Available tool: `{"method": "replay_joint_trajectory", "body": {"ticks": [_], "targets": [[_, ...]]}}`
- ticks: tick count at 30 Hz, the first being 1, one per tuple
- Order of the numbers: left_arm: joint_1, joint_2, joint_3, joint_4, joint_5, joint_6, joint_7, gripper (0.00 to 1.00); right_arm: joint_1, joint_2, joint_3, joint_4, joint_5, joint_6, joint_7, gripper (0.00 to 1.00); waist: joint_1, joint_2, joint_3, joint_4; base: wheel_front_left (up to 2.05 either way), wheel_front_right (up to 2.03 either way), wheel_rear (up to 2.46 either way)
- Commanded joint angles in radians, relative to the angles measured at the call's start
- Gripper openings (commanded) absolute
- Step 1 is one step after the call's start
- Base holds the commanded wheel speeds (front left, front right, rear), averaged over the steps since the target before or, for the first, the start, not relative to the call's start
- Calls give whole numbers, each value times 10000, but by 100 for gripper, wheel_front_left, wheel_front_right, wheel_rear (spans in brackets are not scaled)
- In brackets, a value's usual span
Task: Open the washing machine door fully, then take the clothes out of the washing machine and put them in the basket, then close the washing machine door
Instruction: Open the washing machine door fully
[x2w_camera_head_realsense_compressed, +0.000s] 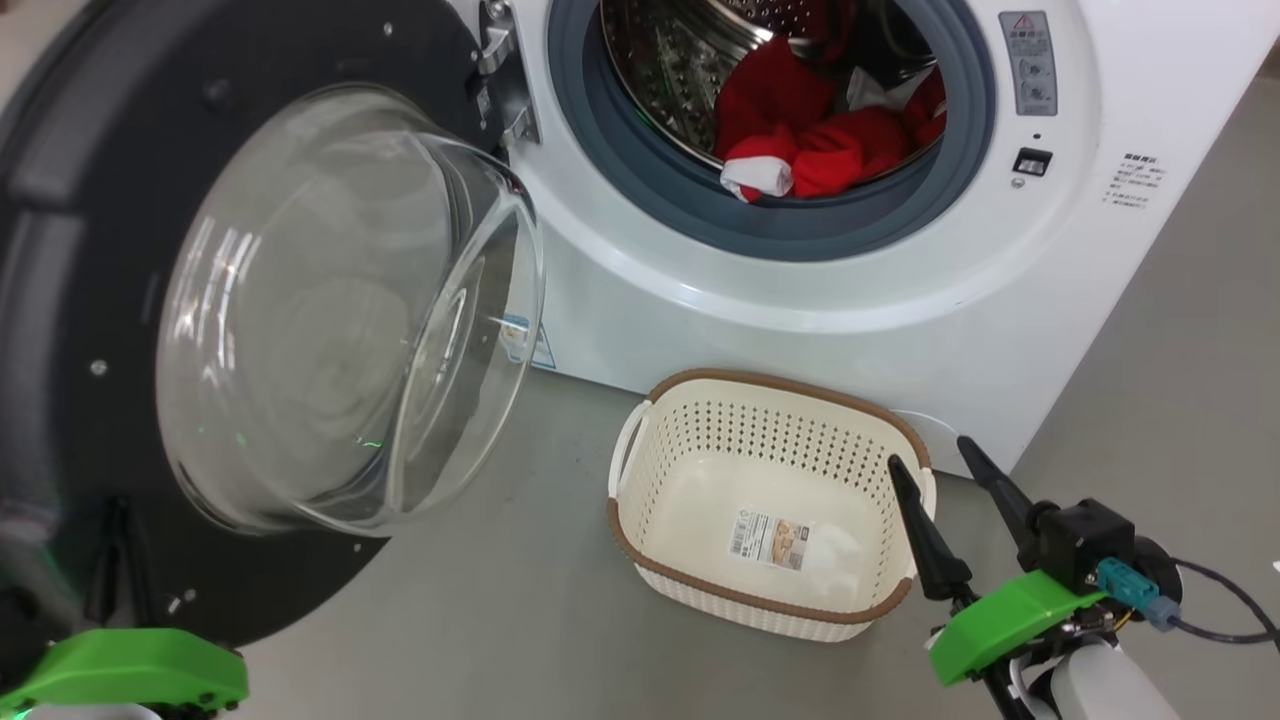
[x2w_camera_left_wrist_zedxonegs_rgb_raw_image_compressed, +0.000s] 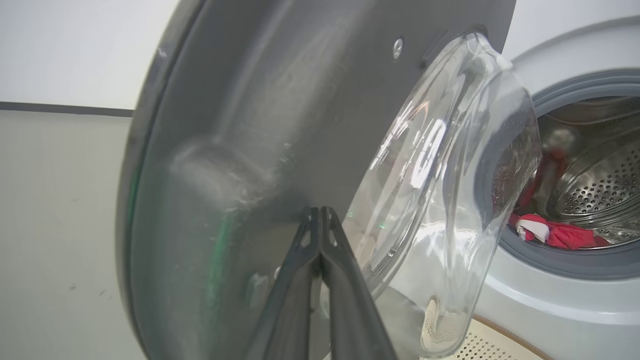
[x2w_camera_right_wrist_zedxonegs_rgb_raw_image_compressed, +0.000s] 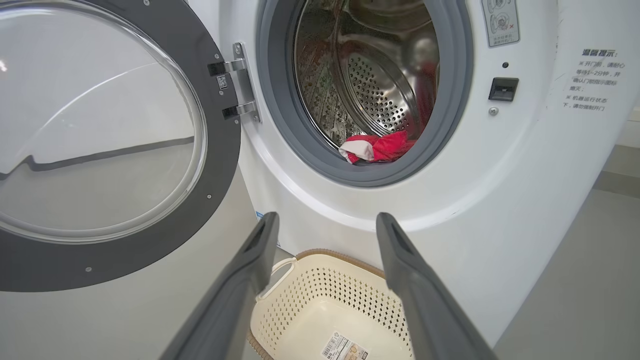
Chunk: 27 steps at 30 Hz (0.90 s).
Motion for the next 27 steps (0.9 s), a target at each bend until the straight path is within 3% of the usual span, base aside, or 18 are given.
{"method": "replay_joint_trajectory", "body": {"ticks": [1, 27], "targets": [[-525, 455, 626, 57, -107, 32, -155, 0, -449, -73, 215, -223, -85, 48, -65, 100, 0, -1, 145, 64, 0, 0, 0], [-2379, 1382, 958, 3068, -89, -644, -1440, 0, -1053, -759, 677, 36, 85, 48, -65, 100, 0, -1, 1000, 312, 0, 0, 0]]}}
